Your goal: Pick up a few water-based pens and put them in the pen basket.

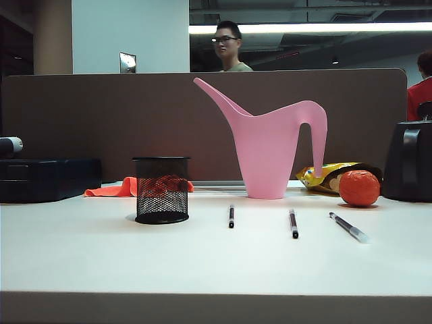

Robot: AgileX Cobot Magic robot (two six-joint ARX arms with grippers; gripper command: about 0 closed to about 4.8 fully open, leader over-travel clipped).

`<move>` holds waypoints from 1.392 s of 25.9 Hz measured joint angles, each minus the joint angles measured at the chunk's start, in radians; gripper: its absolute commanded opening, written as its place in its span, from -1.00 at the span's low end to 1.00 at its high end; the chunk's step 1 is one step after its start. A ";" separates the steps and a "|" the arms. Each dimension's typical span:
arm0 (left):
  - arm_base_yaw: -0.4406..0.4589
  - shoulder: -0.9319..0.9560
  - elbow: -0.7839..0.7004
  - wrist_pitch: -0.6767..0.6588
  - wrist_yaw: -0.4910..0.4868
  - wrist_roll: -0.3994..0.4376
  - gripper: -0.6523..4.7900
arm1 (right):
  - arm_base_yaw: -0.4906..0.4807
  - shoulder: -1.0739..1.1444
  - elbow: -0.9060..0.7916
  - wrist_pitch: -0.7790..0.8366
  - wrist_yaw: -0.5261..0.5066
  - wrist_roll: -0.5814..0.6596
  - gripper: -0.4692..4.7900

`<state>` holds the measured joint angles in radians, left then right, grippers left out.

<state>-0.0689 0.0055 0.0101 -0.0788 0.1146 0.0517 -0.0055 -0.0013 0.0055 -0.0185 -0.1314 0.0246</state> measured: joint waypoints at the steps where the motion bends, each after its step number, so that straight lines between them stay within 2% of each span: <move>1: 0.000 0.000 0.000 0.000 0.000 0.000 -0.78 | 0.000 0.000 0.000 0.000 0.000 0.000 -0.84; 23: 0.000 0.000 0.000 0.000 0.000 0.000 -0.78 | 0.000 0.000 0.006 -0.003 0.000 0.006 -0.84; 27: 0.000 0.000 0.000 0.000 0.000 0.000 -0.78 | 0.000 0.001 0.082 -0.045 0.004 0.082 -0.84; 32: 0.000 0.000 0.000 0.000 0.006 0.000 -0.78 | 0.000 0.027 0.213 -0.179 0.005 0.090 -0.84; 36: 0.000 0.000 0.000 0.000 0.099 0.000 -0.78 | 0.000 0.169 0.323 -0.246 -0.001 0.137 -0.84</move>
<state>-0.0689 0.0055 0.0101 -0.0788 0.2138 0.0513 -0.0051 0.1680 0.3290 -0.2646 -0.1322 0.1616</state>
